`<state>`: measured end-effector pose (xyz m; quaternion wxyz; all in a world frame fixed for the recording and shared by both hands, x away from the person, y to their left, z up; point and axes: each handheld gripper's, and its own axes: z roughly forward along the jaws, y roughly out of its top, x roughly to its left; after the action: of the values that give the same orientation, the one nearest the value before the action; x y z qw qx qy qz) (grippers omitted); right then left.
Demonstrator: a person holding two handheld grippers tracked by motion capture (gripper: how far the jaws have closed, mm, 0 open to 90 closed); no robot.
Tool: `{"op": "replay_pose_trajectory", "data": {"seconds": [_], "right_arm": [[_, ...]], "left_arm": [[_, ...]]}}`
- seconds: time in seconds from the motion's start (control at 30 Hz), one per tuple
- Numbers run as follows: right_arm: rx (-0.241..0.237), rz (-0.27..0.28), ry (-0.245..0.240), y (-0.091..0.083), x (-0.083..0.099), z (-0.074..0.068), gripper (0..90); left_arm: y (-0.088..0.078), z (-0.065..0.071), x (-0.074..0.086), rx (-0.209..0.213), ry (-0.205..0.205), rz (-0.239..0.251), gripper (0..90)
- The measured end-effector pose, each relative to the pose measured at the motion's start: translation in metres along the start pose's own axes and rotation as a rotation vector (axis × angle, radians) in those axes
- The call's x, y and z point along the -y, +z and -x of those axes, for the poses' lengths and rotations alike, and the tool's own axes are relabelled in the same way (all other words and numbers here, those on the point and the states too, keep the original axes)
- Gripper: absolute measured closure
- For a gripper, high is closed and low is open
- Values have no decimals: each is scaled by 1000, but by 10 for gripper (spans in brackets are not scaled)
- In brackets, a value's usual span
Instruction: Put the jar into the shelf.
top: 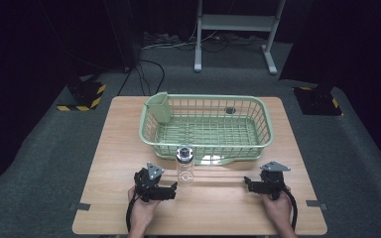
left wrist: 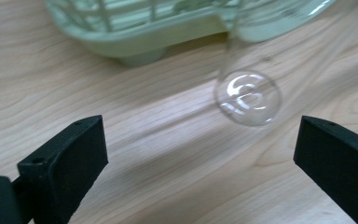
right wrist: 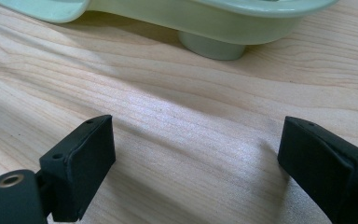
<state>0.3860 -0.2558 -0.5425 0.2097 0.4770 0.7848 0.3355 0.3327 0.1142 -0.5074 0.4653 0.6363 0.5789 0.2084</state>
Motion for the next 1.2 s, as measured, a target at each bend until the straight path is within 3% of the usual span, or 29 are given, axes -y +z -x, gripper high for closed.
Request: {"op": "replay_pose_trajectory", "data": {"seconds": [0.37, 0.53, 0.6, 0.67, 0.77, 0.8, 1.2], "right_arm": [[0, 0, 0, 0, 0, 0, 106], [0, 0, 0, 0, 0, 0, 106], [0, 0, 0, 0, 0, 0, 106], [0, 0, 0, 0, 0, 0, 106], [0, 0, 0, 0, 0, 0, 106], [0, 0, 0, 0, 0, 0, 106], [0, -3, 1, 0, 0, 0, 105]], "left_arm": [[5, 27, -12, 72, 13, 17, 34], [14, 33, -17, 86, 15, 1, 40], [17, 34, -19, 68, 22, -9, 43], [18, 35, -21, 85, 20, -9, 49], [21, 36, -25, 90, 0, 3, 71], [8, 13, -36, 99, 340, -212, 86], [22, 24, -45, 102, 346, -191, 163]]}}
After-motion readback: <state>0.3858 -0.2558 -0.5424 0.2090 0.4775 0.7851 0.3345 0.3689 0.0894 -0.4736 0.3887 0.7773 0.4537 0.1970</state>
